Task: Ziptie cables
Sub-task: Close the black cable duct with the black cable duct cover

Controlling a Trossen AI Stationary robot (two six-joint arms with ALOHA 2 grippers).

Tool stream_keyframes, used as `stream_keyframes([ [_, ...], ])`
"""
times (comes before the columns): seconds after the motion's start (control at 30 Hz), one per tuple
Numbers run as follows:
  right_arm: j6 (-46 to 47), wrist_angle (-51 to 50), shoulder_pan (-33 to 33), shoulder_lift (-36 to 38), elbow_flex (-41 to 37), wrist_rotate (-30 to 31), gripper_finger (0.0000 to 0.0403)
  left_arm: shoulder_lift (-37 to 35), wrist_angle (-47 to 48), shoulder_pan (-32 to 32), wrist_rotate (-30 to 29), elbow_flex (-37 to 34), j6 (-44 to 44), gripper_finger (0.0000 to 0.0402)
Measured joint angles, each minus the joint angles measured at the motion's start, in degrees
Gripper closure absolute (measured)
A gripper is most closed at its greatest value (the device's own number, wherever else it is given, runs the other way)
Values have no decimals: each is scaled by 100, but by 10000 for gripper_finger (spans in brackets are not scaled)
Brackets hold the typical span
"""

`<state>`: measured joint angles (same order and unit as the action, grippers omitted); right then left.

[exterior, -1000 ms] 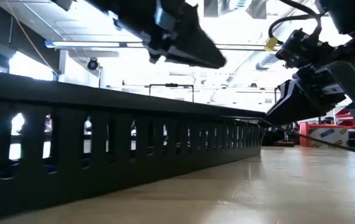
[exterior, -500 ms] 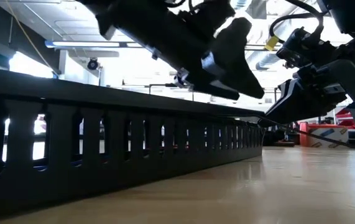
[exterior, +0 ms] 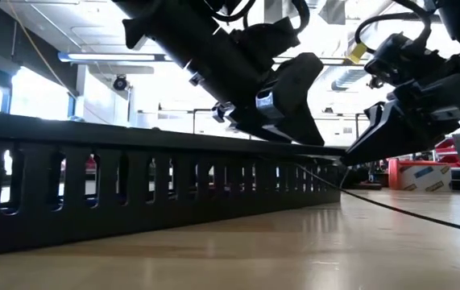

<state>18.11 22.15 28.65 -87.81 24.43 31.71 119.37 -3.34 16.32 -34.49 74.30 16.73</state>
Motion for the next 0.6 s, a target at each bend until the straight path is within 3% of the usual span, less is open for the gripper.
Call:
stream_keyframes([
  [0.3, 27, 2, 151, 0, 0, 2, 390, -19, 227, 112, -325, -14, 266, 122],
  [0.6, 226, 7, 67, -7, 2, 68, 389, -114, -425, 213, -226, -26, -229, 122],
])
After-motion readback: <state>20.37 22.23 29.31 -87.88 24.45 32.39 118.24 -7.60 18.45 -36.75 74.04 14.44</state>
